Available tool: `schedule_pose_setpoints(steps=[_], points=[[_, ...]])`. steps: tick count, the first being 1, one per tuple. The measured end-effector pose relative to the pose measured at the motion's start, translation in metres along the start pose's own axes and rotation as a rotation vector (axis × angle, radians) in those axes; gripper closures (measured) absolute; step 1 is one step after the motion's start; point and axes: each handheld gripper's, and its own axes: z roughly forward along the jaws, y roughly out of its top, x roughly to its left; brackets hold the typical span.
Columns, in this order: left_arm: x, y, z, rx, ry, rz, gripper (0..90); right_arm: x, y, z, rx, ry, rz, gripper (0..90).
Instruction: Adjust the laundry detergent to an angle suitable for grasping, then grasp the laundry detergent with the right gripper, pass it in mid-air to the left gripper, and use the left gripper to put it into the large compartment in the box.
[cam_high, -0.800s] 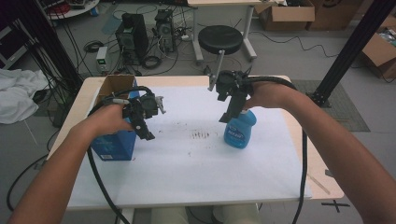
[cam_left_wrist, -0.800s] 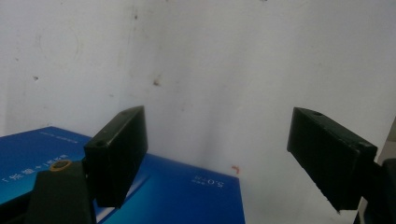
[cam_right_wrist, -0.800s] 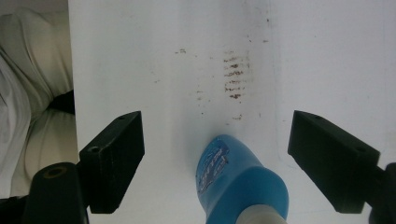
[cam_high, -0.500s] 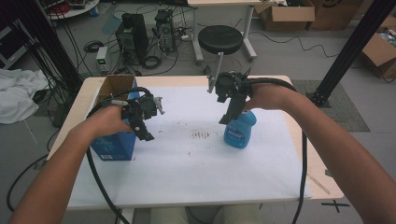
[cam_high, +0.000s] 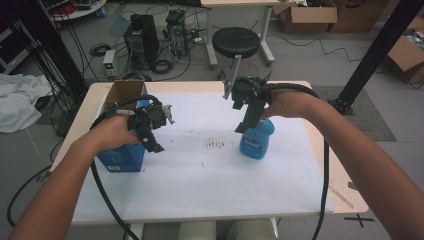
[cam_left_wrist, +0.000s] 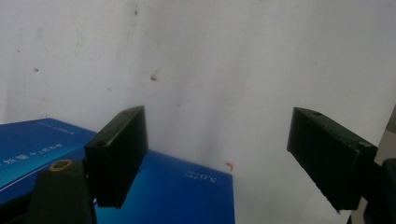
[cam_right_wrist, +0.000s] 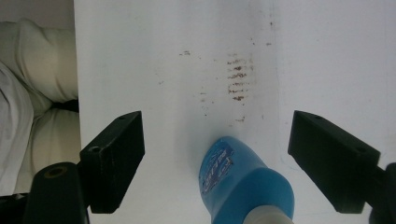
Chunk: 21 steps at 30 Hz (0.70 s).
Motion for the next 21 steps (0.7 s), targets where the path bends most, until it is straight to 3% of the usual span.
schedule_pose_setpoints(steps=[21], points=[[-0.011, 0.003, -0.001, 0.013, 0.023, 0.013, 20.8, 0.017, -0.009, 0.001, -0.004, -0.006, 0.018, 18.5]])
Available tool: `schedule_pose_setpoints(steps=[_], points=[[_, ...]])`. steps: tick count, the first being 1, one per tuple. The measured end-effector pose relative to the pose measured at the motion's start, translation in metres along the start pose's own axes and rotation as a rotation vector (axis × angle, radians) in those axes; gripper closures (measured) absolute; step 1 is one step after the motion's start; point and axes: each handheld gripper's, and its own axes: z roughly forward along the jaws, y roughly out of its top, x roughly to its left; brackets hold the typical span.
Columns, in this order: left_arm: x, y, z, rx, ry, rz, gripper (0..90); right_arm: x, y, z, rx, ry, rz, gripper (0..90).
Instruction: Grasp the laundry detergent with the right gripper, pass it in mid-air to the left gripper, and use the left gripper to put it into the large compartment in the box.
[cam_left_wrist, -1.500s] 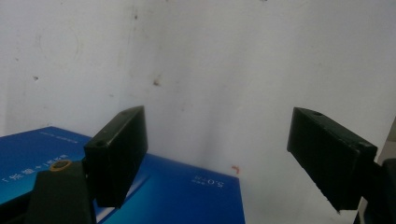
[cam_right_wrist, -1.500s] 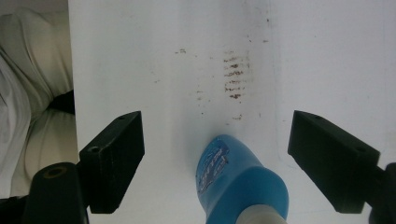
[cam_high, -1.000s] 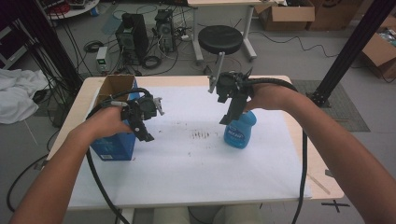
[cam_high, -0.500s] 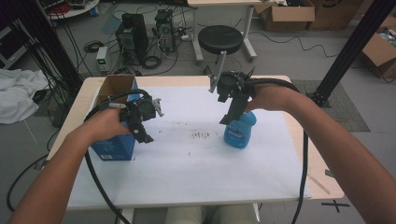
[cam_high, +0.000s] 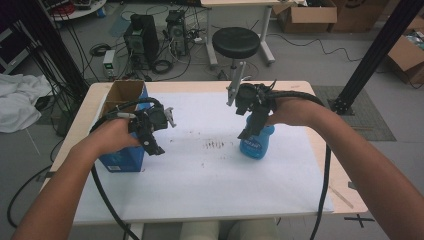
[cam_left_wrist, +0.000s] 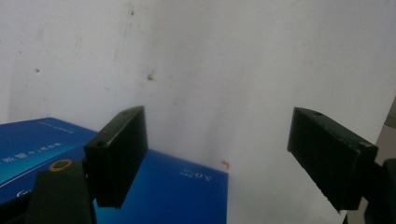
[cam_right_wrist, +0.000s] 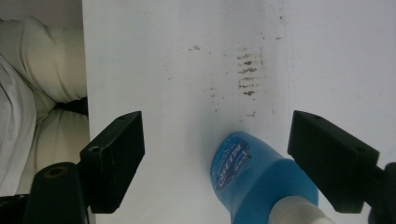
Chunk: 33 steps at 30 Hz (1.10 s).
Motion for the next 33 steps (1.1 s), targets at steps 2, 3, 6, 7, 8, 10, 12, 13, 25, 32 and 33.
schedule_pose_setpoints(steps=[2, 3, 6, 7, 8, 10, 12, 13, 25, 32, 33], points=[[0.000, 0.000, 0.000, -0.001, -0.002, 0.001, 21.1, 0.001, -0.001, 0.000, -0.001, 0.003, -0.002, 18.5], [-0.001, 0.001, 0.000, -0.001, -0.003, 0.001, 21.0, 0.002, -0.002, 0.000, -0.001, 0.003, 0.001, 18.5], [0.001, 0.001, 0.001, -0.003, -0.001, -0.004, 20.9, 0.005, -0.004, 0.000, -0.004, 0.007, 0.000, 18.5], [0.001, 0.002, 0.001, -0.002, 0.001, -0.009, 20.9, 0.007, -0.005, -0.001, -0.005, 0.009, -0.002, 18.5], [0.001, 0.002, 0.001, -0.002, 0.001, -0.009, 20.9, 0.008, -0.006, -0.001, -0.005, 0.010, -0.007, 18.5], [0.002, 0.002, 0.000, -0.003, 0.003, -0.006, 20.9, 0.010, -0.007, -0.002, -0.007, 0.010, -0.007, 18.5], [0.002, 0.003, 0.001, 0.001, 0.001, -0.009, 20.9, 0.016, -0.010, -0.003, -0.011, 0.016, -0.017, 18.7], [0.002, 0.003, 0.003, 0.002, 0.001, -0.009, 20.9, 0.018, -0.011, -0.004, -0.011, 0.014, -0.016, 18.6], [0.001, 0.005, 0.006, -0.004, -0.006, -0.008, 20.8, 0.037, -0.029, 0.006, -0.022, 0.023, -0.019, 18.7], [0.003, 0.002, 0.010, -0.002, -0.016, -0.024, 20.9, 0.044, -0.042, 0.014, -0.022, 0.026, -0.007, 18.9], [0.003, 0.002, 0.010, -0.002, -0.016, -0.024, 20.8, 0.046, -0.044, 0.016, -0.020, 0.026, -0.006, 19.0]])
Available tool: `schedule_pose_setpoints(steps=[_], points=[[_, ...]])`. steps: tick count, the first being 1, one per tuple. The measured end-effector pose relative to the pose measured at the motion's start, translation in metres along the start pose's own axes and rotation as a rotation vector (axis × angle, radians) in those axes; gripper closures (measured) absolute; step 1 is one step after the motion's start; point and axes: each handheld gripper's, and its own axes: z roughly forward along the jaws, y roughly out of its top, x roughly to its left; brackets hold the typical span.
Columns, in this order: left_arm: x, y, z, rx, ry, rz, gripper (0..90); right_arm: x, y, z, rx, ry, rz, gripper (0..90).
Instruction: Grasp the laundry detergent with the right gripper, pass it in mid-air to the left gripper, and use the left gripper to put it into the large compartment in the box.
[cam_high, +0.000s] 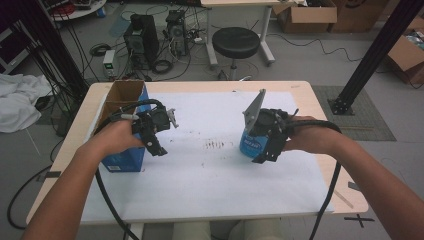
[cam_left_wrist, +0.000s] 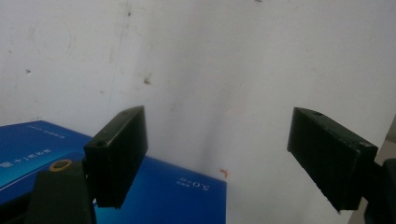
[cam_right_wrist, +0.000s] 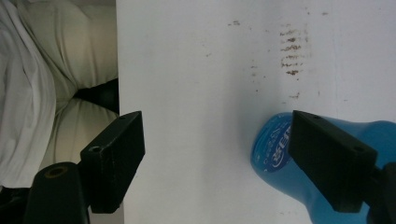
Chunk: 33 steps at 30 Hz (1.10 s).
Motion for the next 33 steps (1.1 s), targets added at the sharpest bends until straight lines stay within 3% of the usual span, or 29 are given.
schedule_pose_setpoints(steps=[11, 33], points=[[0.000, 0.000, 0.002, -0.001, -0.002, -0.004, 20.8, 0.007, -0.020, 0.011, 0.000, -0.006, 0.024, 18.7], [-0.001, -0.001, 0.011, -0.012, -0.014, -0.013, 21.0, 0.012, -0.082, 0.024, -0.089, -0.041, 0.166, 19.0]])
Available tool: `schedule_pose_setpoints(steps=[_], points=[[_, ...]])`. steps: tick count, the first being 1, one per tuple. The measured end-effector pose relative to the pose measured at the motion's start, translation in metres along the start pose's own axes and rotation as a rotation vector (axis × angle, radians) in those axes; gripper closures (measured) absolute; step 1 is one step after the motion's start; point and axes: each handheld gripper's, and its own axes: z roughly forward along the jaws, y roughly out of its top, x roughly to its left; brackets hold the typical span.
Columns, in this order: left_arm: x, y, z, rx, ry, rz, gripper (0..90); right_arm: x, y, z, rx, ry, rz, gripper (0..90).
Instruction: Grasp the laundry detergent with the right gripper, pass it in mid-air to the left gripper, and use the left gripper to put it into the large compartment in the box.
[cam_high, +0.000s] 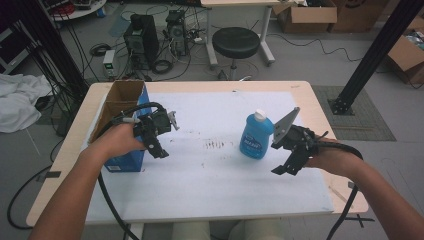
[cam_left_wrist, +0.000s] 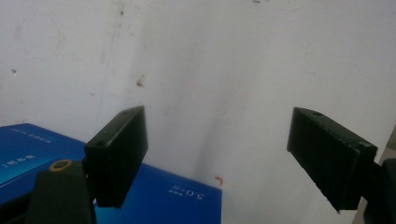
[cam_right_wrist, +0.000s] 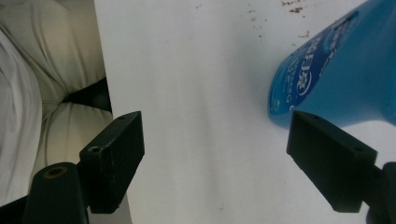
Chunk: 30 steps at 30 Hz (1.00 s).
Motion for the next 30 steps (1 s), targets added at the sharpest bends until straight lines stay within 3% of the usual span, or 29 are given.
schedule_pose_setpoints(steps=[15, 16, 21, 24, 30], points=[[-0.001, 0.004, 0.005, 0.000, -0.010, -0.005, 21.0, -0.012, -0.035, 0.007, -0.058, -0.028, 0.100, 18.7], [0.000, 0.005, 0.006, 0.002, -0.011, -0.004, 21.0, -0.017, -0.041, 0.010, -0.067, -0.037, 0.124, 18.7], [0.000, 0.006, 0.007, 0.003, -0.013, -0.003, 21.0, -0.024, -0.052, 0.013, -0.101, -0.054, 0.155, 18.6], [0.000, 0.006, 0.008, 0.004, -0.013, -0.005, 21.0, -0.030, -0.063, 0.015, -0.155, -0.056, 0.206, 18.6], [0.002, 0.004, 0.008, 0.002, -0.013, -0.013, 21.0, -0.034, -0.072, 0.017, -0.176, -0.078, 0.229, 18.6]])
